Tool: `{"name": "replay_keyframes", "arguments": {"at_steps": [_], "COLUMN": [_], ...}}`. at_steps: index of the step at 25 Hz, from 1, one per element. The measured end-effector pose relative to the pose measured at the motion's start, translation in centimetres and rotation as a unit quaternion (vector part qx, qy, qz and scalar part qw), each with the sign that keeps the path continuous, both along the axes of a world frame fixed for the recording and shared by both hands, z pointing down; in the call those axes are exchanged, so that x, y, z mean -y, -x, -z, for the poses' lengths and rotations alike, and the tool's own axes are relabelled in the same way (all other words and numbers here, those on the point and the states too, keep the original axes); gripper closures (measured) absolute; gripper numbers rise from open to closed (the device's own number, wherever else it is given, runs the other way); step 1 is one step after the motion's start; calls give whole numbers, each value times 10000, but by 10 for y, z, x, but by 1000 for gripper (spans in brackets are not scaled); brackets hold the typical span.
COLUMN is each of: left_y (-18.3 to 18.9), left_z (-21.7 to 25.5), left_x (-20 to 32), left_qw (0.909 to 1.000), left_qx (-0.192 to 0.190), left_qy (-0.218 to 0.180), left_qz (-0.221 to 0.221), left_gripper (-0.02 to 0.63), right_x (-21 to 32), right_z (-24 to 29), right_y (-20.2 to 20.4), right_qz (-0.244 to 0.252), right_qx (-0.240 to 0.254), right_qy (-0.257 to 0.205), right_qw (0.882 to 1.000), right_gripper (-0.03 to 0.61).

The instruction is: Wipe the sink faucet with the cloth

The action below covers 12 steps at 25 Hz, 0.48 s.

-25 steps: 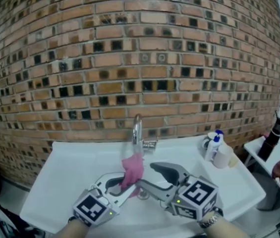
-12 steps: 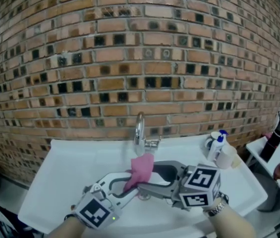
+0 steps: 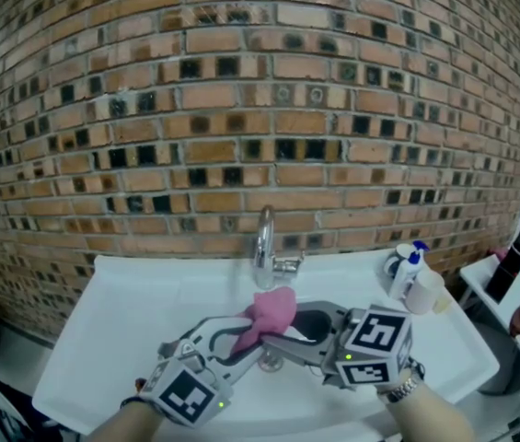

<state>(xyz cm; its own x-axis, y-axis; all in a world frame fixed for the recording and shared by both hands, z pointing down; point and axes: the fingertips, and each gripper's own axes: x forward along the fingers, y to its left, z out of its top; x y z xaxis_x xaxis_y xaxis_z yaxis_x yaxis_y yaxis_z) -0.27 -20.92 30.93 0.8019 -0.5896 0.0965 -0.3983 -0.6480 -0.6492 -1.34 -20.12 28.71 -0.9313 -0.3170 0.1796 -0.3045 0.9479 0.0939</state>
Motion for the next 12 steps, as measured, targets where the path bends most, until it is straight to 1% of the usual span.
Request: {"name": "replay_keyframes", "arguments": {"at_steps": [5,7,8,12], "left_y": [6,11,14,24], "left_z": [0,-1,-1,1], "left_x": [10,15,17,27], "left_qw": [9997,9992,9989,9969], "left_qx": [-105,-171,-203,-408], "left_qy": [193,271,311,479], "left_qz": [135,225,276,481], "left_gripper": [483,481,471,470], "right_x": [14,21,24,38], "right_z": [3,6,8,15], "right_y": [-4,-7,-10,-17], "right_qz": [-388,-594,-700,-1165], "right_qx": [68,134,165,222], "right_qy": [-81,-120,-151,-367], "right_qw": [9992,9981,9973,9923], "right_gripper": [460,465,466,469]}}
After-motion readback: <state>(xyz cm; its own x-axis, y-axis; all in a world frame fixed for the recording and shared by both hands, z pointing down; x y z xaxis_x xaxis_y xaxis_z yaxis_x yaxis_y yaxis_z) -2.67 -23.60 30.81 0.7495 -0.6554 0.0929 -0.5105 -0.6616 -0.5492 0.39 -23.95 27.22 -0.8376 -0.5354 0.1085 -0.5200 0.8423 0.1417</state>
